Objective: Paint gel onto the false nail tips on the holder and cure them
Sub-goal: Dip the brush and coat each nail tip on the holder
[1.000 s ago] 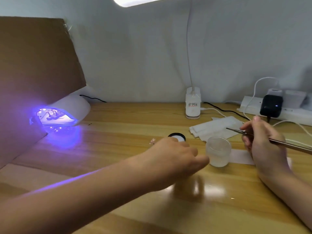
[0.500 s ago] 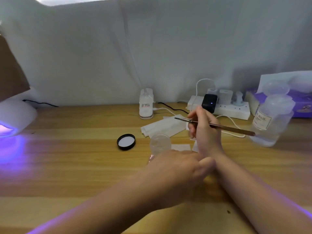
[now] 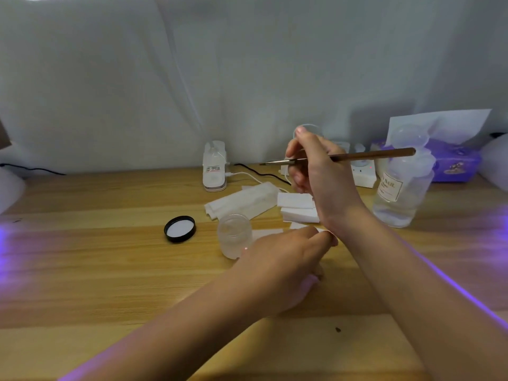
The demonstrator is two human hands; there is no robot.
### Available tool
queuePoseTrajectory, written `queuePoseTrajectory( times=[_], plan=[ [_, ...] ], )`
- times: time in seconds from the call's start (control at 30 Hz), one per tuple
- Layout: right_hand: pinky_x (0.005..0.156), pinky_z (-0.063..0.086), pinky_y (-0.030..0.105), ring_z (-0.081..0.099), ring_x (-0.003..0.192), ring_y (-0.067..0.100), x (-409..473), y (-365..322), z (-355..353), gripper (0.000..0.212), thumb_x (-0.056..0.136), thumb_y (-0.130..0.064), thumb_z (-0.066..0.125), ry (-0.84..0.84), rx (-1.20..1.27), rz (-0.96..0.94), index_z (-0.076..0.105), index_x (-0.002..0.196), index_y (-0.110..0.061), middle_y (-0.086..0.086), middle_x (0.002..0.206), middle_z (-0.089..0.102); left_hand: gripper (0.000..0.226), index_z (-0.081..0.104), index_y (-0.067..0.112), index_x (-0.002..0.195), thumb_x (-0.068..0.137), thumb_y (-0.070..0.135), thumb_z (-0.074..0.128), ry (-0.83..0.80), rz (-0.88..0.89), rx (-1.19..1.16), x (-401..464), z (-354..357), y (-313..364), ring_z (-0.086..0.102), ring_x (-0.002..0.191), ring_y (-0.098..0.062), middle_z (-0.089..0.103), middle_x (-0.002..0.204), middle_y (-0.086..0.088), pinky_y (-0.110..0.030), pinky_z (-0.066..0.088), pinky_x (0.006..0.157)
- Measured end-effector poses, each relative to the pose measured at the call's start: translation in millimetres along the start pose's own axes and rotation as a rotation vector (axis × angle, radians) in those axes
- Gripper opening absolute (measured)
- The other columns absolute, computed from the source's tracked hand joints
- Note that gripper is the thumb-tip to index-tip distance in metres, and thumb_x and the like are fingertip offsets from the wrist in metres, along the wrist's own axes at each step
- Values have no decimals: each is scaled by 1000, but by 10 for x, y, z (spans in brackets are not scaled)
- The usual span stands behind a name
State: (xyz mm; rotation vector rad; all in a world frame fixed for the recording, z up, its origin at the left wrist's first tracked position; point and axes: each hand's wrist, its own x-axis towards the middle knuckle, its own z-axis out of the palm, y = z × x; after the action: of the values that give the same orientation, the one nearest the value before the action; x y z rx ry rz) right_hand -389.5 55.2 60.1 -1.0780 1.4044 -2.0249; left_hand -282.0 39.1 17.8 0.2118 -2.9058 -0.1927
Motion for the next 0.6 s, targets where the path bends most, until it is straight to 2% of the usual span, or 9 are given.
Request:
queuePoseTrajectory(
  times=[0.13,0.23,0.33,0.4,0.47,0.53,0.6],
  plan=[
    [40,28,18,35,39,6,-5,-150,-51,37,98,-30,39,-18,1,-27,49,65,-15,-9,41,38,50,52,23,124,79,37,67,223,50,-6,-244,-153,-84,58,96,-9,59,119,7,-19,47,68],
    [39,30,18,36,38,7,-36,-365,-81,41,98,-41,35,5,66,-47,50,69,-17,-8,41,42,42,50,27,117,79,44,57,369,-11,-49,-508,-143,-250,57,91,-4,61,109,10,-15,47,73],
    [37,28,16,37,33,11,-95,-613,-79,50,98,-47,23,21,60,-197,56,71,-20,-2,41,52,39,47,30,110,75,45,56,479,-137,-183,-736,-35,-346,53,89,2,57,101,15,-10,42,76],
    [36,27,13,37,30,11,-150,-730,-75,55,97,-44,17,-2,23,-329,60,71,-21,0,38,52,37,47,32,106,73,46,57,497,-215,-237,-821,27,-379,51,85,4,56,94,17,-4,38,73],
    [35,27,11,38,28,9,-202,-747,-83,55,95,-41,17,-7,-67,-404,61,69,-21,-1,35,49,32,49,32,97,71,49,57,486,-256,-264,-850,59,-423,52,79,2,55,86,18,-5,37,67],
    [36,29,12,40,29,8,-260,-644,-127,53,95,-41,22,-19,-216,-425,62,66,-21,2,38,52,28,53,28,86,71,49,61,477,-274,-299,-846,66,-474,53,72,-2,54,77,16,-5,37,61],
    [40,33,13,44,34,6,-328,-454,-230,42,94,-44,34,-71,-396,-449,60,70,-23,0,51,60,29,55,23,80,73,45,73,473,-276,-334,-835,69,-509,52,68,-2,53,71,14,-5,36,58]
  ],
)
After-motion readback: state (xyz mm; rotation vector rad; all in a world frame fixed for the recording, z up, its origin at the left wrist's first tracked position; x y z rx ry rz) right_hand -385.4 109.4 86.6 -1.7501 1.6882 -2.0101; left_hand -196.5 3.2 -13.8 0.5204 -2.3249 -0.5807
